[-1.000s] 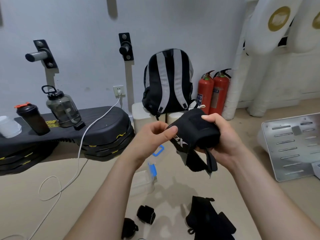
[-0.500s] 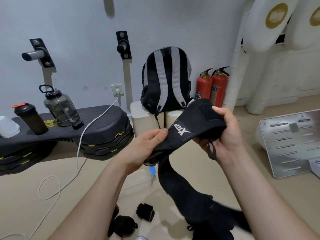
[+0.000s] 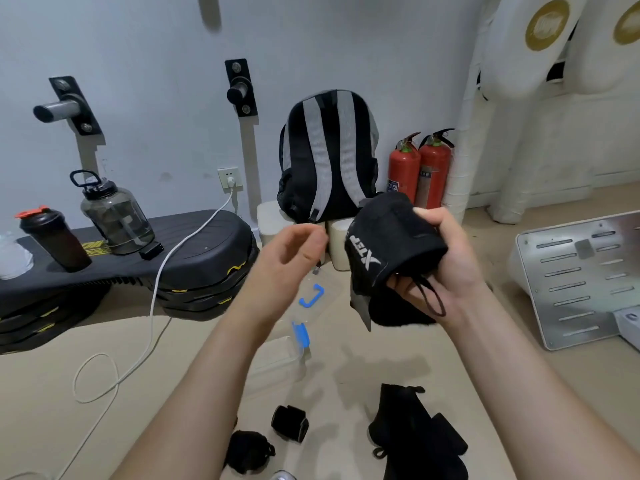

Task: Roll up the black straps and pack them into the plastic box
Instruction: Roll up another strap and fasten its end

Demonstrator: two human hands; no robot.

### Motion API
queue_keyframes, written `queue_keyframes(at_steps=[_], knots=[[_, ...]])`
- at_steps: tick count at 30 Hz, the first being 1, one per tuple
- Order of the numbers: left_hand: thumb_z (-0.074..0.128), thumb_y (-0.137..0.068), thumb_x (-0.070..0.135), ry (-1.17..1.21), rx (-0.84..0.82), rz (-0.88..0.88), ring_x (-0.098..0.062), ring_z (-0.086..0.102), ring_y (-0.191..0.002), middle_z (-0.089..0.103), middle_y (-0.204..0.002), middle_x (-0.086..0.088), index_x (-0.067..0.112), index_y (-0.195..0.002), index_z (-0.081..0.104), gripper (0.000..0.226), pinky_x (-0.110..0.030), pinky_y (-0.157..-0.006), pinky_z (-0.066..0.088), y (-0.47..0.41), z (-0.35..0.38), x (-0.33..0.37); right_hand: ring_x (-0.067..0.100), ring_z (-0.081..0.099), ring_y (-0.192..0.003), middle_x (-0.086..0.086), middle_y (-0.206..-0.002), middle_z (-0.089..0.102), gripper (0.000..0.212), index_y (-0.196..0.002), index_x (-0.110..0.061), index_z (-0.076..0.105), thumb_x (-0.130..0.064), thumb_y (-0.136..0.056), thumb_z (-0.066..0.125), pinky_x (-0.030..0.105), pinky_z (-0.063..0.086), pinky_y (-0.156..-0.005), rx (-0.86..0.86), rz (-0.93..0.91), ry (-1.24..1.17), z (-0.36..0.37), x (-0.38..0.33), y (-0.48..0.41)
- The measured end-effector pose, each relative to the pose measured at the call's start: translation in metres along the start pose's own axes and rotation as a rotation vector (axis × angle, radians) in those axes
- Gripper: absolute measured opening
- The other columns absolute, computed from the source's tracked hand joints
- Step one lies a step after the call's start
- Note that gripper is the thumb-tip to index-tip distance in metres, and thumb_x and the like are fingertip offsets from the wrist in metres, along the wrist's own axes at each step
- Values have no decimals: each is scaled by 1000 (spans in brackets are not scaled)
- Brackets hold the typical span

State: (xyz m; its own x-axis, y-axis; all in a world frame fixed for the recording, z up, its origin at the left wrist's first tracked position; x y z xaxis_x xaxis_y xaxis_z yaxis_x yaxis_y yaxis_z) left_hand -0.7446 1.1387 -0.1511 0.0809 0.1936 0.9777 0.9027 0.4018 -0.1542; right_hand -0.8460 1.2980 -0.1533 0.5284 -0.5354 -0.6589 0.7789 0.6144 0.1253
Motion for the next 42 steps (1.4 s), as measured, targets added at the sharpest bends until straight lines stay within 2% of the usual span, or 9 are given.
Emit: queue_keyframes(at_steps=[3,5,8,11,22,30,34,38,42], knots=[[64,-76,59,-6,-71,-39,7,64,-95,68,-111,6,24,-116,54,54,-7,-77,48,0,19,4,21,69,-61,12,-75,70,42,-67,-8,77,-27,-93,49,31,58,-59,-43,46,103,6,7,1],[75,-75,56,47,-77,-71,4,64,-82,67,-102,0,22,-115,49,59,-8,-71,48,-2,23,3,23,69,-73,15,-89,71,31,-88,-5,76,-27,-87,54,37,57,-73,-74,51,234,9,10,0],[85,-67,49,62,-101,-113,-9,69,-83,71,-102,-12,14,-117,58,66,-19,-72,54,-7,20,2,31,62,-96,21,-111,65,53,-117,0,65,-31,-74,61,47,49,-93,-83,75,396,7,14,-2],[79,-70,35,50,-191,-130,-19,71,-82,75,-92,-12,1,-107,70,51,-27,-74,54,-9,14,-3,26,63,-82,16,-96,65,41,-102,-7,67,-33,-71,59,36,51,-73,-86,66,485,8,15,-1],[85,-69,17,101,-160,-29,-18,72,-76,76,-85,-7,15,-84,78,17,-26,-68,57,-10,-1,5,28,65,-101,18,-113,68,47,-112,-6,67,-34,-74,65,44,48,-100,-152,116,285,15,20,4],[86,-69,19,49,-73,-106,-28,68,-75,74,-87,-22,-5,-93,72,37,-38,-74,55,-7,-8,-4,25,73,-90,16,-102,74,26,-86,-11,81,-24,-88,59,40,59,-82,-159,26,344,21,20,8],[78,-82,11,-28,-34,-111,-24,68,-71,74,-83,-22,-3,-91,74,18,-33,-70,54,-7,-8,-9,23,73,-83,16,-101,75,28,-102,-6,74,-24,-102,52,33,60,-62,-34,-35,753,12,17,6],[77,-83,11,-81,-78,-118,-17,68,-65,73,-73,-9,-1,-90,74,15,-27,-63,55,-4,2,-11,19,73,-79,7,-86,76,30,-95,-10,73,-34,-100,57,36,61,-72,-47,-84,1087,12,17,6],[79,-80,12,20,-128,-120,-21,71,-71,75,-80,-15,0,-94,74,19,-28,-65,58,-5,8,-5,16,70,-74,6,-82,75,25,-97,-11,73,-35,-88,72,27,53,-64,-100,-14,932,11,25,6]])
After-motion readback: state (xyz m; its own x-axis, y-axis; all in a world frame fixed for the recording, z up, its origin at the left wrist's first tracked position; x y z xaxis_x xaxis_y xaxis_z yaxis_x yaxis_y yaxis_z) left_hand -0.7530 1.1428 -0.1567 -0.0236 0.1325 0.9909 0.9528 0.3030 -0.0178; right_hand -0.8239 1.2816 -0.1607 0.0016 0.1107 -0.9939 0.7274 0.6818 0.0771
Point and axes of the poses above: each hand's wrist, its own y-axis away from the middle knuckle, its own z-axis out of the palm, x = y × z, the point moved 4 cm from there along -y, towards the middle knuckle
